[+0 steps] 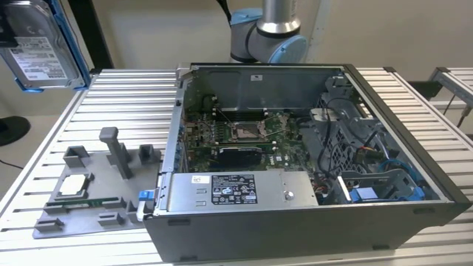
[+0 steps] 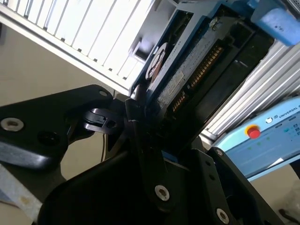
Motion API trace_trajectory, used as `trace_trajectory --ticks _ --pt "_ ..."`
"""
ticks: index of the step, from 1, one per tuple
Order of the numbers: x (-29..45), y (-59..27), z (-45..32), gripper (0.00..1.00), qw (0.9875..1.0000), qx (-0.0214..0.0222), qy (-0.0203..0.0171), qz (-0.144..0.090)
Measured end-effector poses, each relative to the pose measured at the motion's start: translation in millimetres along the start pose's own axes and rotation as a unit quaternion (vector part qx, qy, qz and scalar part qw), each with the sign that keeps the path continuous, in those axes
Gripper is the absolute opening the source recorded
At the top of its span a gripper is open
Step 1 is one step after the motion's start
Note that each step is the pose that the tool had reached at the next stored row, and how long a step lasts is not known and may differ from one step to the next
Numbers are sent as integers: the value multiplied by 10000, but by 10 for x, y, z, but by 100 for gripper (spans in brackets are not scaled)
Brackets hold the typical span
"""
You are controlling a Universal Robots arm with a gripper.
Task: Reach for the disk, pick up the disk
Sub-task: 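Pick up the disk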
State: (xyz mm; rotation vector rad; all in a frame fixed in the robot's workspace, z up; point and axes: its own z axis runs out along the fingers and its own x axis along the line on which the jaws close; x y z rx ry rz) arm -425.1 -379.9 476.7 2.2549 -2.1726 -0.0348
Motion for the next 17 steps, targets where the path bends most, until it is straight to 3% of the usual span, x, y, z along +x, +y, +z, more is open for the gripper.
trace_trajectory --ticks 7,17 --pt "-1 2 -100 0 10000 -1 0 0" --pt "-1 3 -162 0 10000 -1 0 0"
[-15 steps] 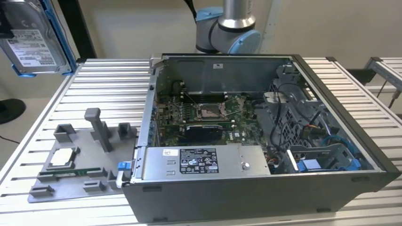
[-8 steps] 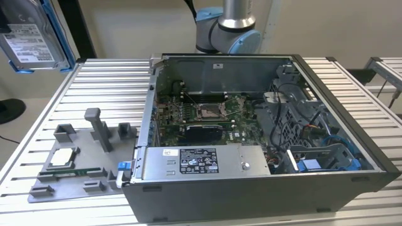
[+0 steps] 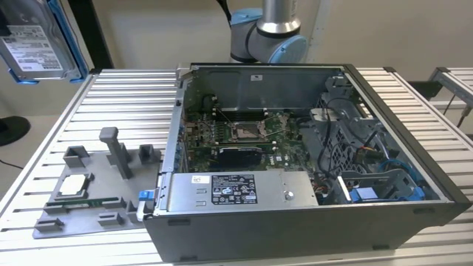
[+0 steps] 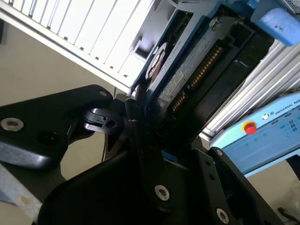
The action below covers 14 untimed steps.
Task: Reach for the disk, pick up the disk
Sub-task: 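Pick up the disk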
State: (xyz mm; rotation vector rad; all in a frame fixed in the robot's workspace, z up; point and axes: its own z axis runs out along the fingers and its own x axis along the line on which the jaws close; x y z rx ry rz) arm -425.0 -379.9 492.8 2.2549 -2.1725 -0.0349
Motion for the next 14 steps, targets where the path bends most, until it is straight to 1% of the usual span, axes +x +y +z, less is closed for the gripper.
trace_trajectory --ticks 5,14 --pt "-1 1 -49 0 10000 0 0 0" --pt "0 0 -50 0 10000 3 -4 0"
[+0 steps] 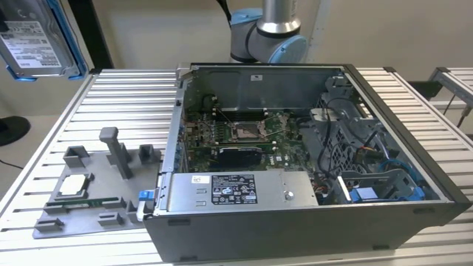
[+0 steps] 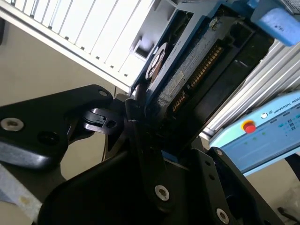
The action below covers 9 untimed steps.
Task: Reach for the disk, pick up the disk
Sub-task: 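Pick up the disk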
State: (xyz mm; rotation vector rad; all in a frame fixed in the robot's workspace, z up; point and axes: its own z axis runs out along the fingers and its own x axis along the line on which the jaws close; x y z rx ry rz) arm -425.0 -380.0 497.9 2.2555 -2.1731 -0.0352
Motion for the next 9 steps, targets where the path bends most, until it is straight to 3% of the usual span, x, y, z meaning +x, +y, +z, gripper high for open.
trace_trajectory --ticks 9 --pt "5 -135 -3 0 10000 0 0 0"
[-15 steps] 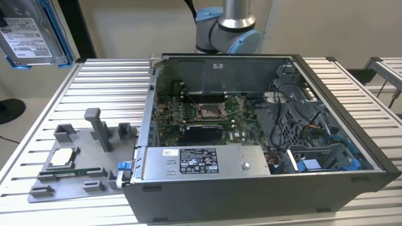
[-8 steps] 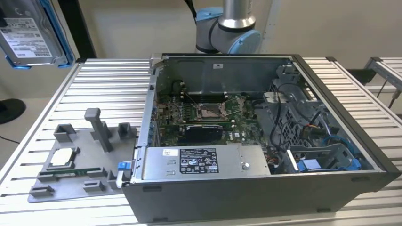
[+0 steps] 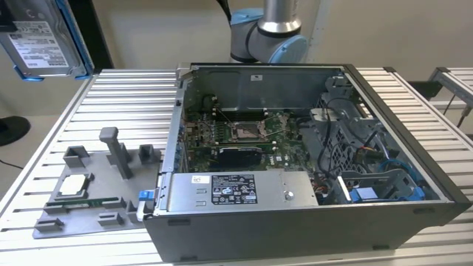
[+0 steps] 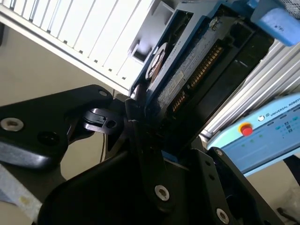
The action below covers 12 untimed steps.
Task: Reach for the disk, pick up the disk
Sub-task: 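Pick up the disk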
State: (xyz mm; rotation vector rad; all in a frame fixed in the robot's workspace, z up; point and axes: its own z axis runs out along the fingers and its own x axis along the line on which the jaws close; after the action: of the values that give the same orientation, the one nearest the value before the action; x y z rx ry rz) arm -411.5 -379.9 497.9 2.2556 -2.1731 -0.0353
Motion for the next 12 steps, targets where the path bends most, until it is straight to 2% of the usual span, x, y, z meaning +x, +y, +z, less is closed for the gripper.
trace_trajectory --ticks 12 --pt "9 -252 -5 0 10000 1 0 0"
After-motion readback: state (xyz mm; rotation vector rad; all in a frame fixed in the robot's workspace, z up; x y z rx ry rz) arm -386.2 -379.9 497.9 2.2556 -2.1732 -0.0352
